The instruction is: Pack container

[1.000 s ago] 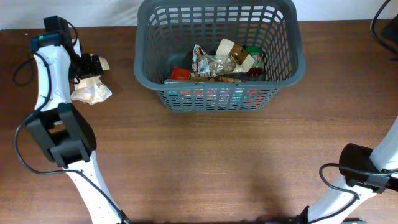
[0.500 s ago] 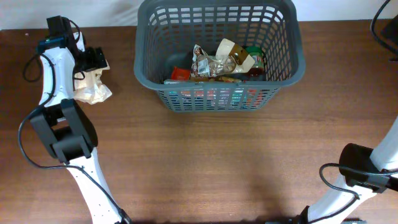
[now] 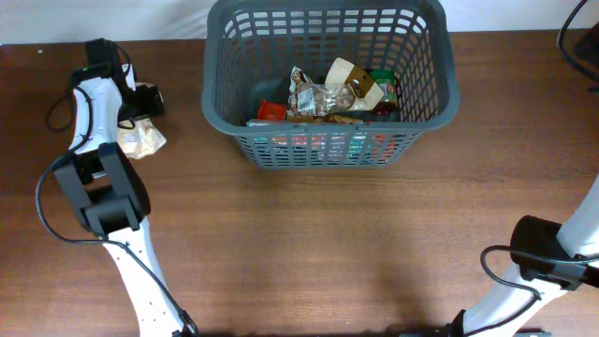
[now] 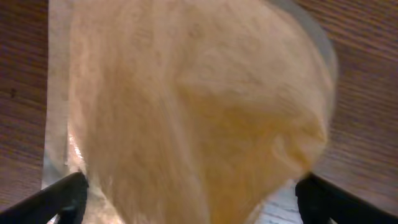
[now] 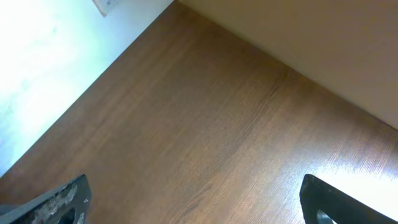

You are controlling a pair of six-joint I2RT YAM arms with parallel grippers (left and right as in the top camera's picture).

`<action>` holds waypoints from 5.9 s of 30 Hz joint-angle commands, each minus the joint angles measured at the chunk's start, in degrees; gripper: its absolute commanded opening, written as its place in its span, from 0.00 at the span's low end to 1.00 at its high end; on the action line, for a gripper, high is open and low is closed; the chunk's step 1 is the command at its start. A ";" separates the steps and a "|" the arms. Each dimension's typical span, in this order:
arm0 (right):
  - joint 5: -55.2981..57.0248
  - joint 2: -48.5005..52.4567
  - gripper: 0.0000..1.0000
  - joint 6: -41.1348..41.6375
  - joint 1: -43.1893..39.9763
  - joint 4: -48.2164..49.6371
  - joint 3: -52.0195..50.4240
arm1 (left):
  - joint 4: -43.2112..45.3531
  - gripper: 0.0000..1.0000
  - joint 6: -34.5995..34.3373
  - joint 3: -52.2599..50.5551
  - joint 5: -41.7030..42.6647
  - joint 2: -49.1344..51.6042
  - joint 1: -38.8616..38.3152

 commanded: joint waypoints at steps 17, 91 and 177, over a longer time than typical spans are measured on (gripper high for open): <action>0.11 -0.17 0.99 0.70 0.11 0.17 0.07 | -2.25 0.02 6.21 0.13 6.38 5.55 -0.22; 0.11 -0.17 0.99 0.70 0.11 0.17 0.07 | -19.61 0.99 8.15 25.09 -17.88 -34.45 -30.71; 0.09 -0.17 0.99 0.70 0.11 0.17 0.07 | 34.73 0.99 -3.19 -99.45 3.96 -128.98 -12.70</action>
